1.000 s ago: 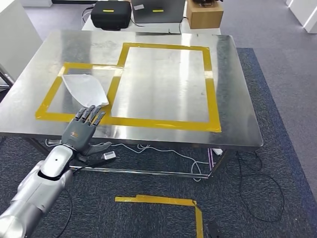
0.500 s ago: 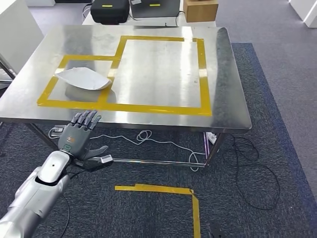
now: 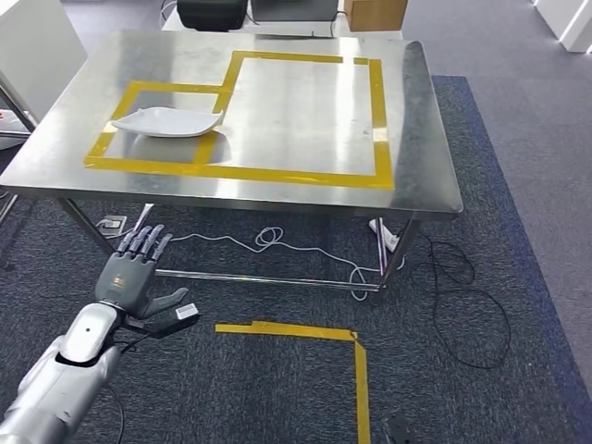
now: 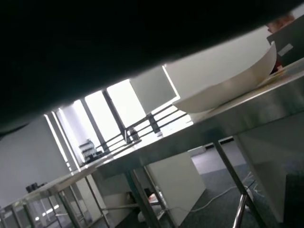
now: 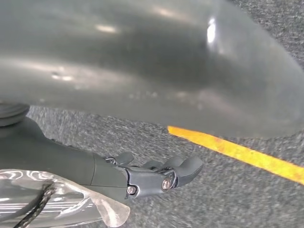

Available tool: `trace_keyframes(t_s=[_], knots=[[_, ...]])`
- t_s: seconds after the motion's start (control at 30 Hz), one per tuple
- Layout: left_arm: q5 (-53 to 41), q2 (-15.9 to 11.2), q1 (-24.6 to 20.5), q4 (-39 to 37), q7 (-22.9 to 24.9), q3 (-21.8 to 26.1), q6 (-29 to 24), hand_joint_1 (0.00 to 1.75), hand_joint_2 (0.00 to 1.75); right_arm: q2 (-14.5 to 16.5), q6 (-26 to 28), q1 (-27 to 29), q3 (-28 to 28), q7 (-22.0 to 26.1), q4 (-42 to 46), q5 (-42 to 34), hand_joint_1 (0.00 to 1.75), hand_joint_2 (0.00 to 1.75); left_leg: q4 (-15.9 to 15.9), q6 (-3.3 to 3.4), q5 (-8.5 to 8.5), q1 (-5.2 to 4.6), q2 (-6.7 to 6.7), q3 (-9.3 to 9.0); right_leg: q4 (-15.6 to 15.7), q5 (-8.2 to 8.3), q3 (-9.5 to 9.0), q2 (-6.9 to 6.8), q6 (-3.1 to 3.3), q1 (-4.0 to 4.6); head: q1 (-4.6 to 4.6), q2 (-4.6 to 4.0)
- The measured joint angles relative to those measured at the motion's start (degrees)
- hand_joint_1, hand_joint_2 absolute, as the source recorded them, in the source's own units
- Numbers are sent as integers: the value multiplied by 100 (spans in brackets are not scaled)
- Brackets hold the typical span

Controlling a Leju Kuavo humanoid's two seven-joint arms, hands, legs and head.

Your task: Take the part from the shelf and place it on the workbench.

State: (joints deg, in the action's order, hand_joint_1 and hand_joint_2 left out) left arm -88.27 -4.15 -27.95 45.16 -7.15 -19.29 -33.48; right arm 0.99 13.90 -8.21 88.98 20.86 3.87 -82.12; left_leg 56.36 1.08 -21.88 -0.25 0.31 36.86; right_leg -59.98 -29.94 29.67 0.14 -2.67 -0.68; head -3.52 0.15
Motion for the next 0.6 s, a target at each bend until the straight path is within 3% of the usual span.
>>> trace_keyframes(t_s=[0.07, 0.13, 0.17, 0.2, 0.27, 0.3, 0.33, 0.37, 0.4, 0.43, 0.5, 0.53, 0.6], knots=[[190, 24, 233, -133, -96, 238, -34, 0, 0, 2, 2, 13, 0, 26, 0, -112, 0, 0, 13, -51, 91, -16, 9, 47, 383, -81, -244, 35, 34, 12, -1, 0], [425, 80, 534, -395, -217, 511, -132, 0, 0, 18, -1, 38, -1, 51, -1, -227, 0, 0, 8, -103, 129, -14, 8, 69, 400, -14, -171, 38, 120, 4, 1, 0], [509, 114, 689, -532, -269, 642, -187, 0, 0, 27, -2, 42, -2, 61, -1, -263, 0, 0, 82, -135, 22, -7, 3, 110, 400, 32, -123, 30, 183, -2, 10, 0], [561, 138, 824, -651, -301, 752, -215, 0, 0, 35, -2, 44, -3, 71, -2, -285, 0, 0, 271, -168, -195, 3, -4, 179, 404, 87, -65, 17, 242, -8, 18, 0], [626, 193, 1002, -885, -315, 936, -95, 0, 0, 38, -4, 43, -4, 83, -2, -304, 0, 0, 989, -219, -789, 23, -11, 372, 391, 192, 60, -11, 313, 5, 32, 0], [681, 228, 1077, -1016, -310, 1024, 37, 0, 0, 38, -9, 44, -5, 86, -3, -315, 0, 0, 1387, -232, -1007, 29, -11, 448, 382, 245, 134, -24, 322, 14, 32, 0], [754, 269, 1166, -1165, -306, 1124, 189, 0, 0, 38, -16, 47, -7, 88, -3, -326, 0, 0, 1664, -234, -1101, 32, -12, 461, 372, 294, 208, -30, 325, 22, 32, 0], [848, 321, 1277, -1339, -305, 1236, 340, 0, 0, 39, -22, 52, -15, 90, -5, -338, 0, 0, 1740, -224, -1074, 33, -12, 380, 360, 339, 283, -30, 323, 31, 34, 0], [952, 377, 1401, -1515, -307, 1348, 468, 0, 0, 41, -27, 60, -30, 90, -7, -350, 0, 0, 1592, -198, -962, 30, -12, 195, 347, 377, 350, -26, 319, 42, 35, 0], [1066, 439, 1525, -1695, -309, 1464, 571, 0, 0, 44, -30, 71, -53, 87, -10, -358, 0, 0, 1249, -155, -824, 23, -13, -80, 336, 410, 402, -23, 312, 52, 35, 0], [1251, 548, 1734, -1998, -316, 1684, 673, 0, 0, 57, -32, 93, -101, 82, -19, -367, 0, 0, 394, -52, -717, -6, -11, -655, 320, 468, 471, -32, 279, 76, 27, 0], [1311, 601, 1813, -2125, -321, 1786, 686, 0, 0, 62, -32, 99, -124, 80, -25, -369, 0, 0, 107, -18, -718, -26, -14, -827, 320, 503, 490, -47, 243, 77, 25, 0], [1352, 682, 1925, -2320, -325, 1935, 715, 0, 0, 67, -33, 106, -156, 79, -39, -370, 0, 0, -96, 18, -705, -56, -21, -900, 335, 589, 517, -82, 158, 63, 25, 0]])
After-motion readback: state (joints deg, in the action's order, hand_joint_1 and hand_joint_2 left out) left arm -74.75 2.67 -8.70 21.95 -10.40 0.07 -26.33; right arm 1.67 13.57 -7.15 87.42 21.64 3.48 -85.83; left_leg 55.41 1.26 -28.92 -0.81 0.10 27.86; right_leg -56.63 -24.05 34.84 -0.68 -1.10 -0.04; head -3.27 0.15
